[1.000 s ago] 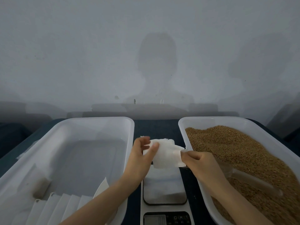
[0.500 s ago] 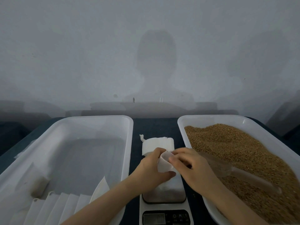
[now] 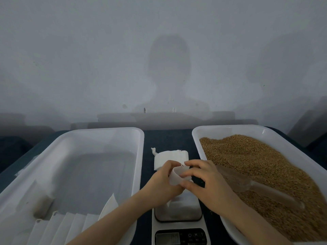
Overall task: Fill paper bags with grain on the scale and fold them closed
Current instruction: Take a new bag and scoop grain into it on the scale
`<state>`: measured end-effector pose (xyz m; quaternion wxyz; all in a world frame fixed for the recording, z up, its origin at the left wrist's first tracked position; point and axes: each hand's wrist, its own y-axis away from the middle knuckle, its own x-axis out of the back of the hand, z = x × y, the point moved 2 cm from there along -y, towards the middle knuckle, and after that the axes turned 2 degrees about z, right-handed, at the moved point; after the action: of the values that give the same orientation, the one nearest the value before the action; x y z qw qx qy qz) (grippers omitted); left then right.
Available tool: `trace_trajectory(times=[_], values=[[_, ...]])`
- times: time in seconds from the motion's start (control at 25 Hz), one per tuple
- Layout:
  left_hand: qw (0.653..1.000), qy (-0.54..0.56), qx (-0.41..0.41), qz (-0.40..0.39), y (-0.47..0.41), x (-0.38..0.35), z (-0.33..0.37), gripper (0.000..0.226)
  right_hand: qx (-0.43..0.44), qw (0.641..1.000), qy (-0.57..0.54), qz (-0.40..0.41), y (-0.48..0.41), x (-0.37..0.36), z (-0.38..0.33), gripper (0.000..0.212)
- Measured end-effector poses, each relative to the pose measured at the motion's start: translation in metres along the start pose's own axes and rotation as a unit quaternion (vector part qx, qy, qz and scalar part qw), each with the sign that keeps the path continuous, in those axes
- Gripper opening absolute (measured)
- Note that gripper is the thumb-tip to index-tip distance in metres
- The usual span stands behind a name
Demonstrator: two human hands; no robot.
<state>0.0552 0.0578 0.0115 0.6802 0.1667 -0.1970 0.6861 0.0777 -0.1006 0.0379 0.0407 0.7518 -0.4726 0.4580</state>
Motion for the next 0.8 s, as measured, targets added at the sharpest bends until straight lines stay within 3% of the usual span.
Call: trace_trajectory(times=[0.2, 0.28, 0.36, 0.44, 0.6, 0.72, 0.8], values=[[1.0, 0.002, 0.015, -0.006, 0.002, 0.001, 0.0, 0.054, -0.073, 0.992, 0.077, 0.062, -0.001, 0.045, 0.025, 0.034], [1.0, 0.004, 0.015, -0.007, 0.002, 0.002, 0.001, 0.054, -0.154, 0.967, 0.201, 0.001, 0.01, 0.073, 0.056, 0.042], [1.0, 0.009, 0.015, -0.007, 0.001, 0.002, -0.001, 0.054, -0.247, 0.908, 0.317, -0.117, 0.024, 0.091, 0.086, 0.056], [1.0, 0.013, 0.012, -0.01, 0.0, 0.002, -0.001, 0.051, -0.278, 0.866, 0.368, -0.193, 0.033, 0.096, 0.104, 0.056], [0.999, 0.03, 0.012, -0.007, 0.0, 0.0, -0.001, 0.049, -0.244, 0.891, 0.331, -0.192, 0.034, 0.091, 0.117, 0.017], [0.999, 0.03, 0.017, -0.009, 0.001, 0.001, -0.002, 0.051, -0.253, 0.917, 0.269, -0.149, 0.033, 0.097, 0.117, 0.01], [0.999, 0.03, 0.019, -0.016, 0.0, 0.0, -0.003, 0.053, -0.249, 0.916, 0.297, -0.107, 0.027, 0.107, 0.117, 0.015]])
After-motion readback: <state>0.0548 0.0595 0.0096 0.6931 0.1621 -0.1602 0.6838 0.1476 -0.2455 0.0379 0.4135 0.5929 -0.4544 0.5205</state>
